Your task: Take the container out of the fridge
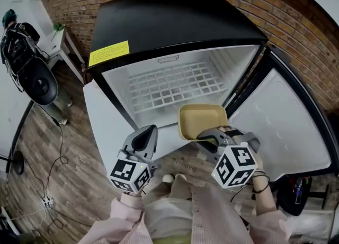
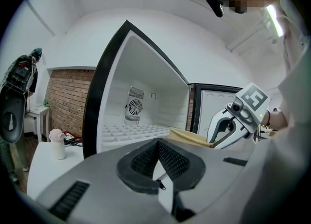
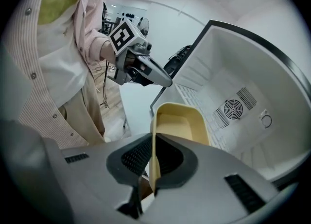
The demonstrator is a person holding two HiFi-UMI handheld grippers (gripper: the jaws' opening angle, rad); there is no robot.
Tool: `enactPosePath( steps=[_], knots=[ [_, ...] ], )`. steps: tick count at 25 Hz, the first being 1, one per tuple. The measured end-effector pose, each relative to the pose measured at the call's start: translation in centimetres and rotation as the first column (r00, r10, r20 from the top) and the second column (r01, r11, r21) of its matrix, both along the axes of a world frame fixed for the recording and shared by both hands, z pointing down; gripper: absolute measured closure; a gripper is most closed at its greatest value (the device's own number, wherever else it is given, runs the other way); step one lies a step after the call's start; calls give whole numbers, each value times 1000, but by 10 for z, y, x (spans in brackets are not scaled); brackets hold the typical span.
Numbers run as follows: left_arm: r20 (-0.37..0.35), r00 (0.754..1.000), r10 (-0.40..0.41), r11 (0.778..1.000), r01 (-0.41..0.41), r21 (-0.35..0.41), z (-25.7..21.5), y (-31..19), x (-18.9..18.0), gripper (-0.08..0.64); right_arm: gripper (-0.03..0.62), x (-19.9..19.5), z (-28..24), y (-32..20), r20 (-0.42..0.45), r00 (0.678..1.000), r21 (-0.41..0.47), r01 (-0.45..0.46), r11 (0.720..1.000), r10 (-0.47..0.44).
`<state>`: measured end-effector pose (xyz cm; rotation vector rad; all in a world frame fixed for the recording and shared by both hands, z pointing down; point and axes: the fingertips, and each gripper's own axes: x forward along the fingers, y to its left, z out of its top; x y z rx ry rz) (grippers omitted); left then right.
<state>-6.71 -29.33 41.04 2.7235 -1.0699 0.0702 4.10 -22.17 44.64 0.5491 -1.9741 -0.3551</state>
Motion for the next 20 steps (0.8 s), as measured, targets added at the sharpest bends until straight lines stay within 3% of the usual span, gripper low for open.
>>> enactPosePath(
  steps=[10, 20],
  knots=[
    [17, 1000, -19, 1000, 19, -20, 17, 17, 4, 568, 569, 5, 29, 22, 48, 999, -85, -11, 996, 15],
    [28, 998, -49, 999, 50, -21, 22, 27, 8, 568, 571, 12, 32, 25, 57, 998, -94, 10, 996, -5]
  ],
)
